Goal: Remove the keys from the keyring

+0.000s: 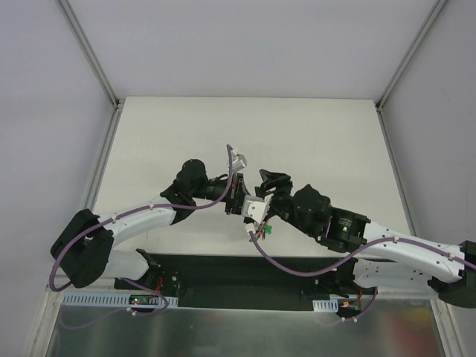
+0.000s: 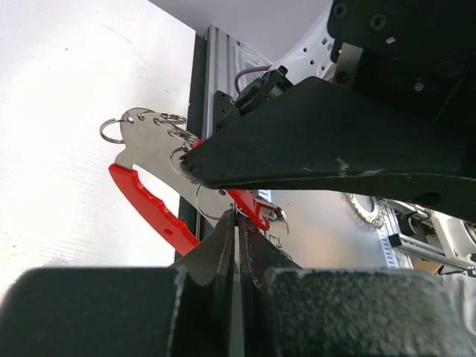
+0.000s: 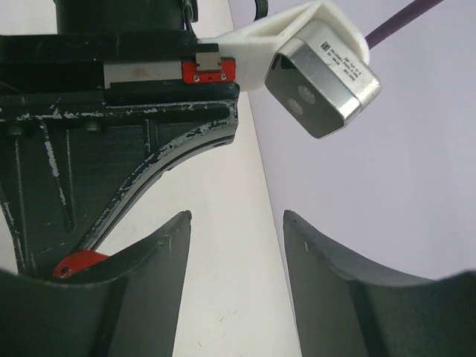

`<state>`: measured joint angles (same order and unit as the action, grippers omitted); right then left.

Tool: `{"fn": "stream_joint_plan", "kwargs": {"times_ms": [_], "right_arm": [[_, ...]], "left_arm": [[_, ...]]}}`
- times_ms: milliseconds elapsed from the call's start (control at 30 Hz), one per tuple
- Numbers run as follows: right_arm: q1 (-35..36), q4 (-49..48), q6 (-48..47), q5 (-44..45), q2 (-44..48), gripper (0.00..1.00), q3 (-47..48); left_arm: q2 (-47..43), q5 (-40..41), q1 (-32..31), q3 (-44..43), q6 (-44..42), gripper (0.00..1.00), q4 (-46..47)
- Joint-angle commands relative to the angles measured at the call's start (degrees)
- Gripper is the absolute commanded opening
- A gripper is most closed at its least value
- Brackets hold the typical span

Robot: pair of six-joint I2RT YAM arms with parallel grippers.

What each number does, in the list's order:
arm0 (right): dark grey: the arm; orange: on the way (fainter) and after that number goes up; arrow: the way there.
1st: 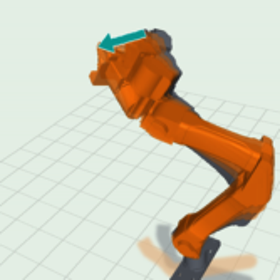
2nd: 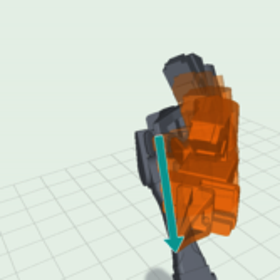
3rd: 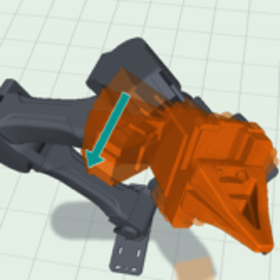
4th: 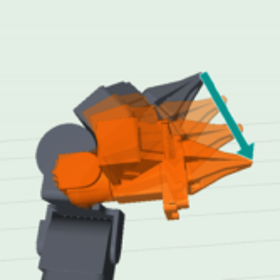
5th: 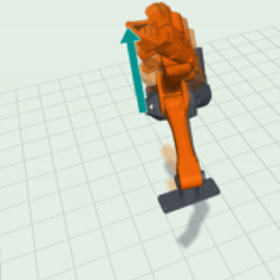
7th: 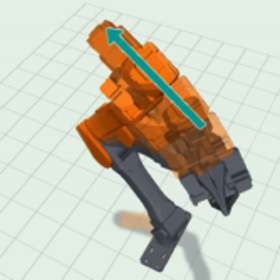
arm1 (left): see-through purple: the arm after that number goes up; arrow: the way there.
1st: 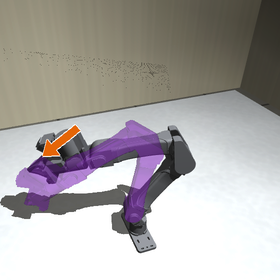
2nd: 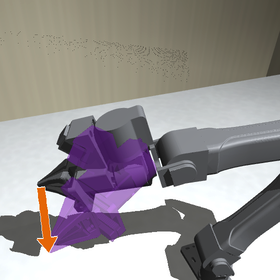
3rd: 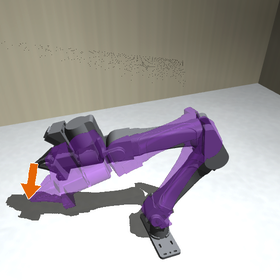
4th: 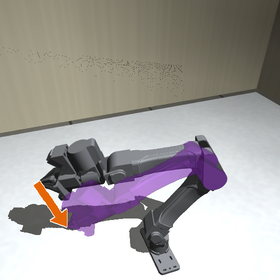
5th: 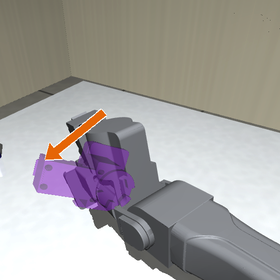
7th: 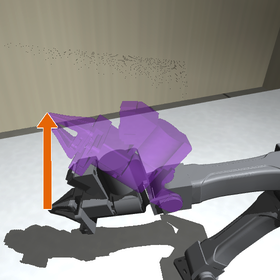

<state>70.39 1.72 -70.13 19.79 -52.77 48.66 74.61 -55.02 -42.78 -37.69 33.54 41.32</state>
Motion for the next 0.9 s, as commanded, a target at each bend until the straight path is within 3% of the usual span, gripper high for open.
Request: {"fn": "stream_joint_plan", "kwargs": {"times_ms": [0, 233, 433, 633, 767, 867], "right_arm": [[-0.7, -2.0, 1.9, 1.9, -0.5, 0.55, 3.1], [-1.3, -2.0, 10.3, 3.8, 1.9, 0.55, 6.5], [-1.9, 7.5, 28.4, 5.8, 5.7, 0.57, 10.8], [-3.9, 9.9, 53.5, -13.1, 14.1, 0.46, 3.0], [-3.9, 8.6, 57.3, -24.5, 20.5, 0.44, -2.3], [-3.9, 8.8, 54.2, -26.9, 24.8, 0.43, -6.9]], "left_arm": [[-3.4, -1.3, -0.2, 0.5, -0.1, 0.00, 5.1], [-4.7, -0.9, 0.2, 3.8, 0.6, 0.00, 12.5], [-5.8, -1.0, 0.4, 4.6, 2.7, 0.00, 18.3], [-7.5, -1.1, 0.7, 5.6, 2.5, 0.00, 20.2], [-8.2, -1.2, 0.8, 5.5, 2.4, 0.00, 20.6], [-8.5, -1.1, 0.8, 5.4, 2.4, 0.00, 20.6]]}}
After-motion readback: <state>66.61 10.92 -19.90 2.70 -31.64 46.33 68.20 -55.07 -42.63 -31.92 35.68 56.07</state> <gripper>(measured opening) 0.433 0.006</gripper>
